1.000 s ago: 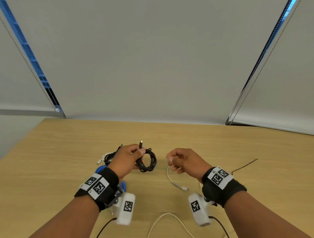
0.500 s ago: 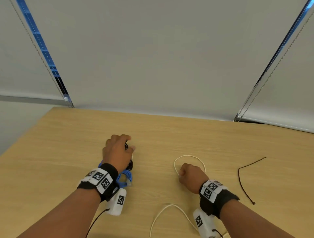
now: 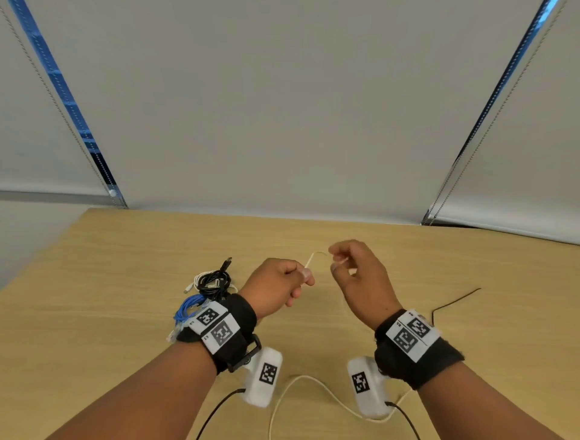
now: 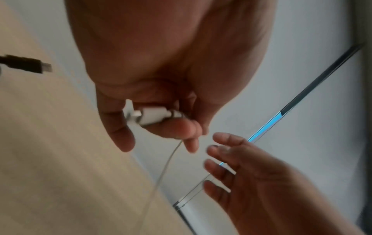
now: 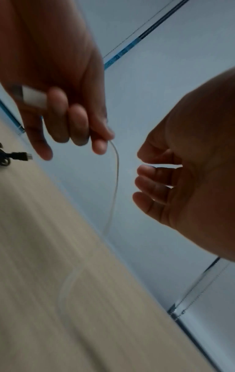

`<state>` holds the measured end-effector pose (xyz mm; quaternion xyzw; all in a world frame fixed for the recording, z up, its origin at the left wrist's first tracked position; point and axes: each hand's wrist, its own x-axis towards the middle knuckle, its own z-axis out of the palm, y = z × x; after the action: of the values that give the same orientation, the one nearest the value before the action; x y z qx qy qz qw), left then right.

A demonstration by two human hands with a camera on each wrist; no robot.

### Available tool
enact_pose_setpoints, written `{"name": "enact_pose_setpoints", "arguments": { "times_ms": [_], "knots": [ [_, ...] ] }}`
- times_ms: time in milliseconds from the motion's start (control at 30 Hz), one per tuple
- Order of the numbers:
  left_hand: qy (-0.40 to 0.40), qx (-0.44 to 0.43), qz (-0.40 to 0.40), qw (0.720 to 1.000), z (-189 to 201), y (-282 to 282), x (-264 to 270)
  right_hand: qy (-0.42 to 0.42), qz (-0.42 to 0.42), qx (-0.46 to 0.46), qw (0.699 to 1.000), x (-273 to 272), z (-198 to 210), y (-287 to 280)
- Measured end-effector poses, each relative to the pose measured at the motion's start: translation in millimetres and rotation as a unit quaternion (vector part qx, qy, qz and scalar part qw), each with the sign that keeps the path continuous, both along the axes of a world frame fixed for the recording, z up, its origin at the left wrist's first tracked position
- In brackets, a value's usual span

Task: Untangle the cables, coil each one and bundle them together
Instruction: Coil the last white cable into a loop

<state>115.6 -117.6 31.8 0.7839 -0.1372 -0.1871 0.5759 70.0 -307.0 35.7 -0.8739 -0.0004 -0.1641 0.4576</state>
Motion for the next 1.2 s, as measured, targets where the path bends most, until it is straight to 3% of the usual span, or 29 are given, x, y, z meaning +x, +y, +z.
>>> {"name": "enact_pose_setpoints", "arguments": {
  "times_ms": [100, 267, 400, 500, 633, 733, 867, 933, 1067, 1133, 1200],
  "knots": [
    [-0.014, -0.026, -0.051, 0.998, 19, -6, -4, 0.05, 0.061, -0.035, 0.996, 1, 4, -9],
    [-0.018, -0.145, 0.035, 0.989, 52, -11, -1, 0.078, 0.067, 0.007, 0.995, -4, -4, -4],
    [-0.072, -0.049, 0.024, 0.996, 61, -6, 0, -0.029, -0.015, 0.015, 0.999, -6, 0, 0],
    [-0.082, -0.024, -0.047, 0.995, 62, -5, -4, -0.058, 0.005, -0.043, 0.997, -1, 13, -2],
    [-0.051, -0.112, -0.086, 0.989, 63, -5, -5, -0.027, 0.039, -0.068, 0.997, 0, 14, 0],
    [0.011, -0.231, -0.023, 0.973, 57, -6, -4, 0.022, 0.076, -0.013, 0.997, -7, 5, 4],
    [0.08, -0.384, 0.081, 0.916, 52, -6, 3, 0.115, 0.16, 0.013, 0.98, -19, -4, 15],
    [0.032, -0.355, 0.122, 0.926, 50, -6, 10, 0.149, 0.198, 0.024, 0.969, -25, -7, 19],
    [-0.145, -0.111, 0.113, 0.977, 36, -3, 17, 0.146, 0.222, 0.013, 0.964, -33, 5, 17],
    [-0.151, -0.021, 0.057, 0.987, 28, -3, 16, 0.11, 0.214, 0.004, 0.971, -32, 19, 12],
    [-0.097, -0.027, 0.0, 0.995, 23, -4, 10, 0.049, 0.179, 0.0, 0.983, -26, 35, 6]
  ]
}}
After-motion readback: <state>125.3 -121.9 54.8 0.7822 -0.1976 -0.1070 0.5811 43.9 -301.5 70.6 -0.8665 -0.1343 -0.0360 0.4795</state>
